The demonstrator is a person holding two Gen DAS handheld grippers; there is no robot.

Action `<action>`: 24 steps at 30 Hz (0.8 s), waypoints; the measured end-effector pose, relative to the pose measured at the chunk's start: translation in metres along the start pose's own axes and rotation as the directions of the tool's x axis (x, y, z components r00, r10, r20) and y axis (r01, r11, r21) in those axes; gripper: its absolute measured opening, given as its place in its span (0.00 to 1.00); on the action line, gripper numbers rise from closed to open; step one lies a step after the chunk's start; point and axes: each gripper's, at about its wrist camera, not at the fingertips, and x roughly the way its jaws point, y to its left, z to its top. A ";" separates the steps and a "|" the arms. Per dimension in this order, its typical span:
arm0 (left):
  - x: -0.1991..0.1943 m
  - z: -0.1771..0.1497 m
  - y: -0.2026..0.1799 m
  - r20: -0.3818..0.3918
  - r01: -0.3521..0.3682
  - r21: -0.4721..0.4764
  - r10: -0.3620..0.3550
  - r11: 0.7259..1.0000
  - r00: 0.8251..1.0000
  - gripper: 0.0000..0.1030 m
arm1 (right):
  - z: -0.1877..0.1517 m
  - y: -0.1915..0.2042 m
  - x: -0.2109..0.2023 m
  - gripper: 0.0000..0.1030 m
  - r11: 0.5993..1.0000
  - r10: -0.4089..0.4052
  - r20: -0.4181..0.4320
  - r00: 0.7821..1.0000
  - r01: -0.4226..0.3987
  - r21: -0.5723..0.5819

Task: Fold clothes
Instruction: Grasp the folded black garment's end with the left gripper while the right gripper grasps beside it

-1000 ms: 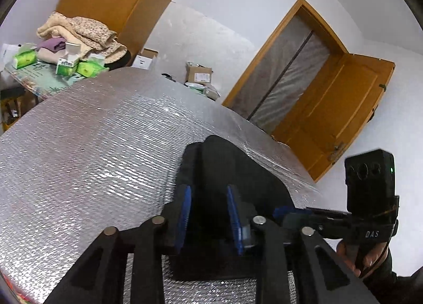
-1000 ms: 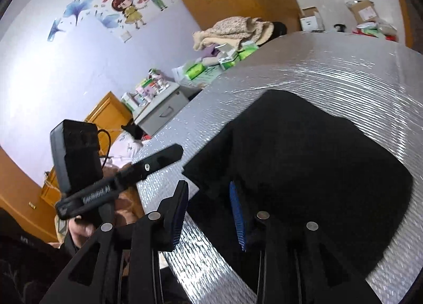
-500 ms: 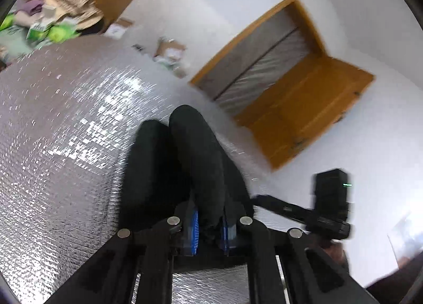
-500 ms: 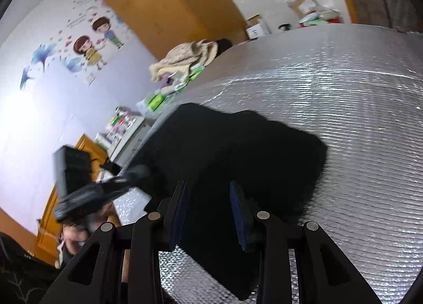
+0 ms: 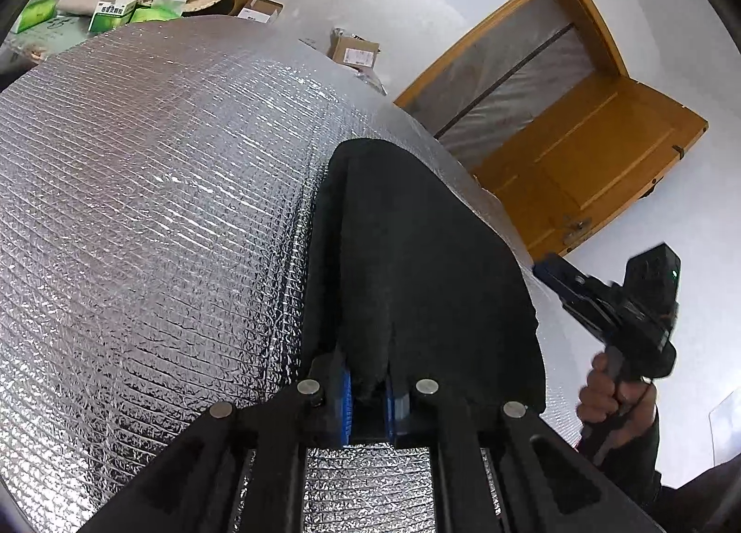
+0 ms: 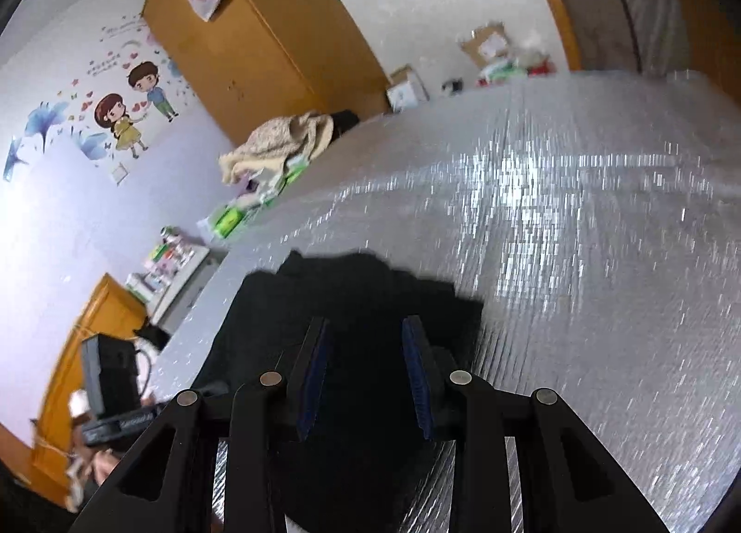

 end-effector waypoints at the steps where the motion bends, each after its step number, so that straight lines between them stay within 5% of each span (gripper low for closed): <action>1: 0.000 0.000 0.000 0.002 0.003 0.001 -0.003 1.000 1.000 0.10 | 0.002 0.002 0.004 0.26 0.999 -0.026 0.006 1.000 0.026 -0.023; 6: -0.005 -0.001 0.009 0.010 0.023 0.003 -0.023 1.000 1.000 0.11 | 0.000 -0.010 0.050 0.18 0.989 -0.136 -0.084 0.987 0.130 -0.070; 10: -0.015 -0.002 0.000 0.011 -0.027 0.043 0.027 0.999 1.000 0.12 | 0.001 -0.012 0.051 0.18 0.991 -0.125 -0.074 0.989 0.121 -0.065; 13: -0.035 0.002 -0.017 0.061 -0.112 0.128 0.105 0.985 0.993 0.12 | 0.002 -0.012 0.041 0.18 0.993 -0.109 -0.057 0.992 0.106 -0.050; 17: -0.050 0.019 -0.039 0.146 -0.152 0.195 0.125 0.969 0.981 0.12 | 0.002 -0.011 0.024 0.19 0.997 -0.073 -0.022 0.997 0.073 -0.035; 24: 0.004 0.064 -0.076 0.172 -0.185 0.310 0.136 0.933 0.976 0.12 | 0.004 0.000 0.022 0.19 0.993 -0.098 -0.002 0.995 0.097 -0.060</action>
